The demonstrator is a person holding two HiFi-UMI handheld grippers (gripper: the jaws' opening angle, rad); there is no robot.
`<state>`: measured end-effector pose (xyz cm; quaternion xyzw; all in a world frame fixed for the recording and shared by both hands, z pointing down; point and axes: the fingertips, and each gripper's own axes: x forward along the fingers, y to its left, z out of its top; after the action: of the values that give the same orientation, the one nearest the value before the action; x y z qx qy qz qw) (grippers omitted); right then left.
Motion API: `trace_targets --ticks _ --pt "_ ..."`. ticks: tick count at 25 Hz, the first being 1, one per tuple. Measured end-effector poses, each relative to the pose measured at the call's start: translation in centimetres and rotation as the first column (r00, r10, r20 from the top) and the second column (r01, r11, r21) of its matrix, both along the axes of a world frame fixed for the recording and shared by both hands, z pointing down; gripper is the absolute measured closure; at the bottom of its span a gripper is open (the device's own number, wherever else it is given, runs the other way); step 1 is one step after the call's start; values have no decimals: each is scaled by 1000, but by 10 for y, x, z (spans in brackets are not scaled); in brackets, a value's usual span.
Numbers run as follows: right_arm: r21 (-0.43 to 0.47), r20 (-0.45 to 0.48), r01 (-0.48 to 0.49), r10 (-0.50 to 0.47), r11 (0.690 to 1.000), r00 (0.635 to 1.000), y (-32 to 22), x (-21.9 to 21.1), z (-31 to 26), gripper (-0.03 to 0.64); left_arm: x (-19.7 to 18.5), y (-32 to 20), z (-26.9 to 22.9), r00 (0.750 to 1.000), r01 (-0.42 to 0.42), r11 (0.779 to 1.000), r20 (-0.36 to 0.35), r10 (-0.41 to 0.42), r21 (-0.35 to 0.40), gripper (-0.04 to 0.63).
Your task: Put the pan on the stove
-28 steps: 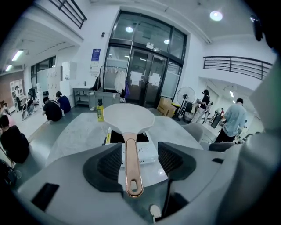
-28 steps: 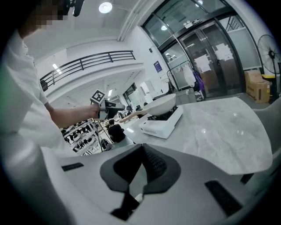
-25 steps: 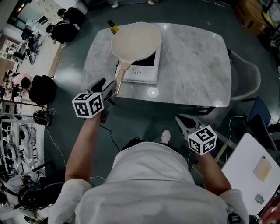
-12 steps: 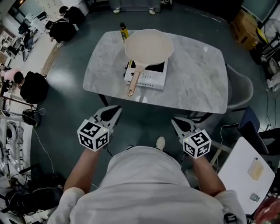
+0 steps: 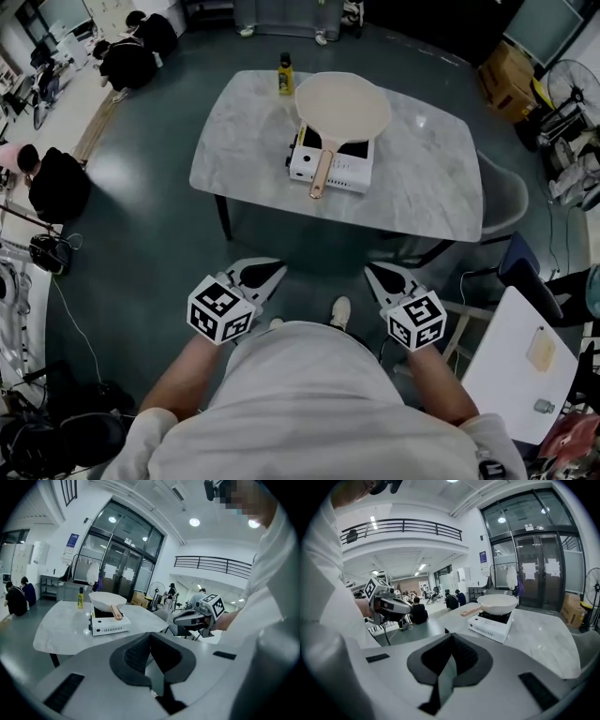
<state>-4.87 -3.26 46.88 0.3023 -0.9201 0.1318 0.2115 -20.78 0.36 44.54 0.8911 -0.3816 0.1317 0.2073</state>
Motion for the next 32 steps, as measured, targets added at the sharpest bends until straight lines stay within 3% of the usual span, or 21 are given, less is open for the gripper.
trace_targets --ticks 12,22,32 --pt "-4 -2 -71 71 997 997 58 -47 5 609 -56 50 14 999 -46 999 -12 46 -6 577" --pt "21 -6 -113 113 993 994 68 -45 -4 611 -51 59 13 996 -81 997 -37 81 10 577" --pt "33 -18 -100 101 994 995 72 -49 -5 611 -55 68 17 997 -61 998 -43 61 9 575"
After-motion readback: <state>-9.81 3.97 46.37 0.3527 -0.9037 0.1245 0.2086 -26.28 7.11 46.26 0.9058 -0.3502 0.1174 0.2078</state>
